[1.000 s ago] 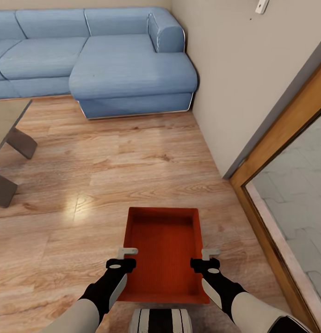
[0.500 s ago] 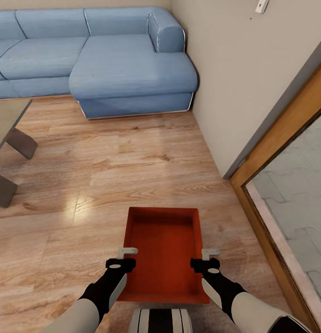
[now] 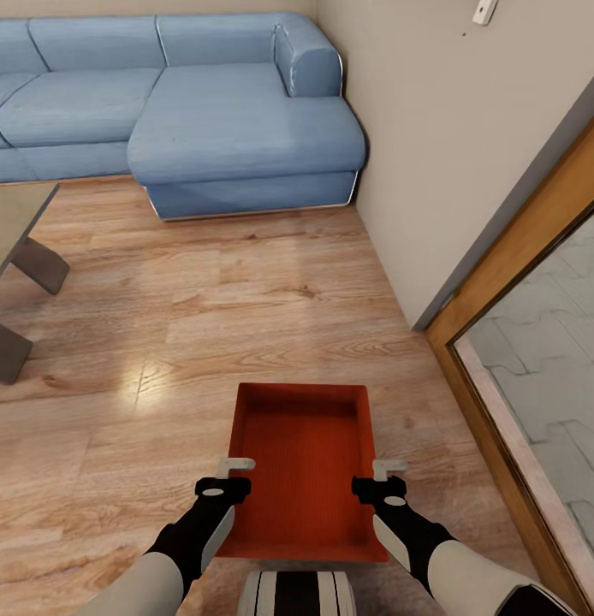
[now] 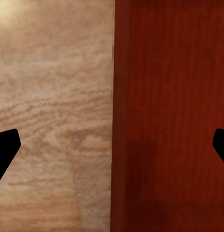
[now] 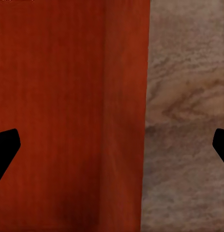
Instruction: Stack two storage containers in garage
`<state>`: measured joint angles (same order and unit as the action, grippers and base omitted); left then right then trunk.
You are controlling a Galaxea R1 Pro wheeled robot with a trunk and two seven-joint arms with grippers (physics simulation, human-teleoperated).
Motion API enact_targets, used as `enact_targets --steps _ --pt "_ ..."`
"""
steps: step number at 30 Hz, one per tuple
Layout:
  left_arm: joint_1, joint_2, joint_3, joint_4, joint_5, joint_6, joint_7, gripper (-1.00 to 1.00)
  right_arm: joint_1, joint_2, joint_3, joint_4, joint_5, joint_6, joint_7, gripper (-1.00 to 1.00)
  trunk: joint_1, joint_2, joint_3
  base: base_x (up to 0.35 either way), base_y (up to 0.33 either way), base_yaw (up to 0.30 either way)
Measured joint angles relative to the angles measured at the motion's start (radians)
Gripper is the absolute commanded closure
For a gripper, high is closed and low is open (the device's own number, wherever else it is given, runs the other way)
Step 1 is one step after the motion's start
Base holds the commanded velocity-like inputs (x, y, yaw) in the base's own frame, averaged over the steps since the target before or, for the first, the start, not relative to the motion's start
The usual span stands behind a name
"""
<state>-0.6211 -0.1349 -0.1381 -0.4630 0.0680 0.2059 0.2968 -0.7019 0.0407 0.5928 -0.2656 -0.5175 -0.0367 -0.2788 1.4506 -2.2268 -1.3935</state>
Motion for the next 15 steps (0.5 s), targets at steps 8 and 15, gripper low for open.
enact_targets --steps 8,15 --pt "0.000 0.001 -0.002 0.001 0.000 0.005 0.000 -1.00 0.000 0.001 0.000 0.000 0.000 -0.002 0.000 -1.00 0.000 0.000 0.000 0.000 0.000 0.000" --pt "0.000 0.000 -0.002 0.005 0.001 0.008 0.000 1.00 0.000 0.000 -0.001 0.000 -0.001 -0.001 0.000 1.00 0.000 0.000 0.000 0.000 0.000 0.000"
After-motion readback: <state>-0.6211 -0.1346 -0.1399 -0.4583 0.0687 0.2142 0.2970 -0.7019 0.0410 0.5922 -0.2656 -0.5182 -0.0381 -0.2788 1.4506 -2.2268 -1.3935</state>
